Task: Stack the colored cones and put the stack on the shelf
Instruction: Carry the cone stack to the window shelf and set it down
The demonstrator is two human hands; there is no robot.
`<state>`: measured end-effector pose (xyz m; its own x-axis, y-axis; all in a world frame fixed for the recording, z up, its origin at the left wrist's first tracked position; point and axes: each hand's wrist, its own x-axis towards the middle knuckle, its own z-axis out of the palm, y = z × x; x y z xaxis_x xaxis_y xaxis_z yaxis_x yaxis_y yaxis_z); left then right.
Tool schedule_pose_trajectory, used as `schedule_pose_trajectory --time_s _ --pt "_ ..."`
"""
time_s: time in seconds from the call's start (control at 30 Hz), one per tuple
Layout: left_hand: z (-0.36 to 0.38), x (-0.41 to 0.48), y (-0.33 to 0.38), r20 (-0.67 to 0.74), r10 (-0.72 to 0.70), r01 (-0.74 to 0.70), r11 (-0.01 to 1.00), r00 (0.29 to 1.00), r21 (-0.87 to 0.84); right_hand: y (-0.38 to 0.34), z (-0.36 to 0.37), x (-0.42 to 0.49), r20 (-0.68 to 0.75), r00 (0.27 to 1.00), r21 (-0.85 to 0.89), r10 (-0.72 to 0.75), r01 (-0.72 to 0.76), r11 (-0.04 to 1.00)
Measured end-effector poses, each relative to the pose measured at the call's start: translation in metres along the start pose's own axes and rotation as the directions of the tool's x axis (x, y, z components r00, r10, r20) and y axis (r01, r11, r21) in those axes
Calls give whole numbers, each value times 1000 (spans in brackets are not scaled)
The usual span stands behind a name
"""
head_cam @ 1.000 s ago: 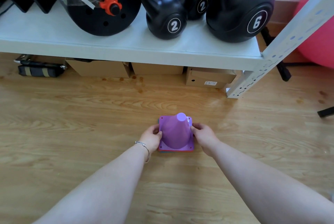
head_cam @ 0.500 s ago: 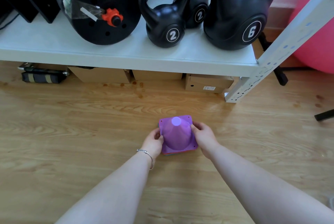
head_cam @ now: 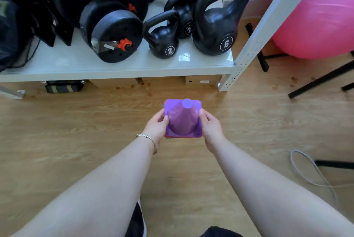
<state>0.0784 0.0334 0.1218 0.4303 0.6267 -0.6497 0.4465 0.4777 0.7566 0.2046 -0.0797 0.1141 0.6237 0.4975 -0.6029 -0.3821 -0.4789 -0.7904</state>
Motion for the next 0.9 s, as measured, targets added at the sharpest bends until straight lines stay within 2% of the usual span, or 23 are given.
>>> schedule_pose_trajectory --time_s 0.13,0.4,0.57,0.77,0.9 --pt "-6 -70 46 71 7 -9 999 997 36 -46 -13 -68 -3 1000 19 -5 5 1000" --pt "-24 -222 146 132 32 -45 994 991 96 -166 -44 -227 -88 992 -118 -95 84 989" --pt "-19 -328 214 157 47 -51 998 986 20 -235 -72 -320 -96 985 -69 -146 139 988" --pt "-24 -418 279 121 113 -109 993 986 -38 -309 -97 -399 -61 973 -110 -223 216 970" --pt "-38 -457 319 87 166 -169 985 982 35 -355 -103 -444 -36 954 -129 -299 292 948"
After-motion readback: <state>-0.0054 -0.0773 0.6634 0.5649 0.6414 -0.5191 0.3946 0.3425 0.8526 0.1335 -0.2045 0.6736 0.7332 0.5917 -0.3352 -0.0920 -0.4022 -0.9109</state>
